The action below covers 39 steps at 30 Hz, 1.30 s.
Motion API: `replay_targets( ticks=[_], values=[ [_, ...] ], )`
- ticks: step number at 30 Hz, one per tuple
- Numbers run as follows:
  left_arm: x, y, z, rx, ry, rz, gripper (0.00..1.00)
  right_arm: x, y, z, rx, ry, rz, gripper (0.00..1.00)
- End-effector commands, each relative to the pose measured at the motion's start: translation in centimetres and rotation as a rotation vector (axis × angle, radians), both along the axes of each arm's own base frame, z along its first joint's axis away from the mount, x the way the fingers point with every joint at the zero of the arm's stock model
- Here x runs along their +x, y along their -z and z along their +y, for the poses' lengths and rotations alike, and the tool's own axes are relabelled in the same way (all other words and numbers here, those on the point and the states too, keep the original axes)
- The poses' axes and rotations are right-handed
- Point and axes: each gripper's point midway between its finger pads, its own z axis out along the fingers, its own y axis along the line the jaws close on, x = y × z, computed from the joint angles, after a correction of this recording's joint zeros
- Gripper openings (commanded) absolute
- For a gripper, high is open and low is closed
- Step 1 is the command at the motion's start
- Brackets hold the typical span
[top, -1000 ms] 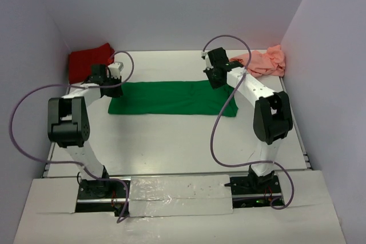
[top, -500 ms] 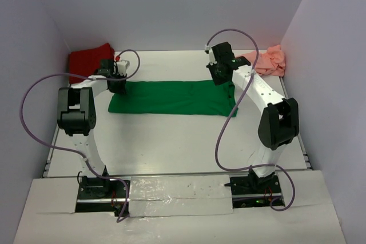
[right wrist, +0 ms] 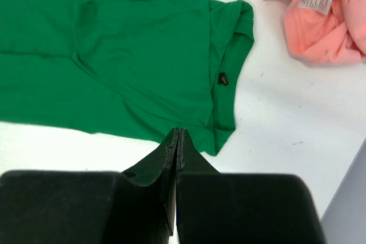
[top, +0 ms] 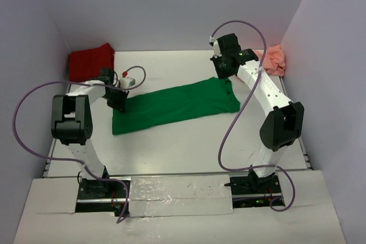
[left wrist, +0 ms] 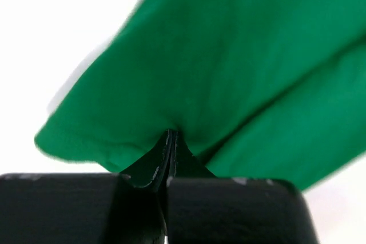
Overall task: Fold and stack the t-shirts
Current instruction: Rotate the tshirt 90 degrees
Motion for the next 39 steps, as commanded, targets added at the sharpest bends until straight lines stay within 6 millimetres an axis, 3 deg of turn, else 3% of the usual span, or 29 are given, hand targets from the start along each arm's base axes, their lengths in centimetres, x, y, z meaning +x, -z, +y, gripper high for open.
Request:
replay_targets(
  ticks=[1,7,8,14,17,19,20,22,25,29,39],
  values=[
    [-11.6,1.5,-0.8,-0.035,0.202,0.39,0.0,0.4,-0.4,0.2,0.0,-0.014,0.023,0.0],
    [-17.0,-2.2,-4.6,-0.158,0.618,0.449,0.0,1.2,-0.7,0.7,0.011,-0.024,0.037,0.0],
    [-17.1,-2.5,-5.1,-0.172,0.648,0.451,0.0,1.4,-1.0,0.6,0.013,-0.02,0.039,0.0],
    [-16.7,-3.4,-10.9,-0.215,0.89,0.478,0.0,1.8,-2.5,0.5,0.037,-0.011,0.028,0.0],
    [-16.4,-3.2,-15.0,-0.21,1.016,0.472,0.0,1.8,-3.4,0.2,0.042,-0.001,0.014,0.0],
    [-15.1,-3.3,-17.2,-0.219,1.069,0.434,0.0,1.8,-3.7,-0.1,0.042,0.009,0.009,0.0],
    [-15.6,-3.1,-18.2,-0.227,1.097,0.462,0.0,1.7,-3.8,-0.1,0.046,0.009,0.013,0.0],
    [-13.2,-4.1,-20.4,-0.24,1.094,0.391,0.0,1.1,-2.9,-0.1,0.045,0.006,0.04,0.0],
    [-12.5,-4.3,-19.9,-0.226,1.076,0.367,0.0,0.6,-2.1,-0.4,0.039,0.011,0.06,0.0],
    [-11.9,-4.5,-17.6,-0.201,1.0,0.319,0.0,0.1,-0.8,-0.6,0.027,0.009,0.076,0.0],
    [-14.6,-4.3,-9.7,-0.158,0.815,0.352,0.0,0.8,-1.7,-0.3,0.039,0.003,0.058,0.0]
  ],
)
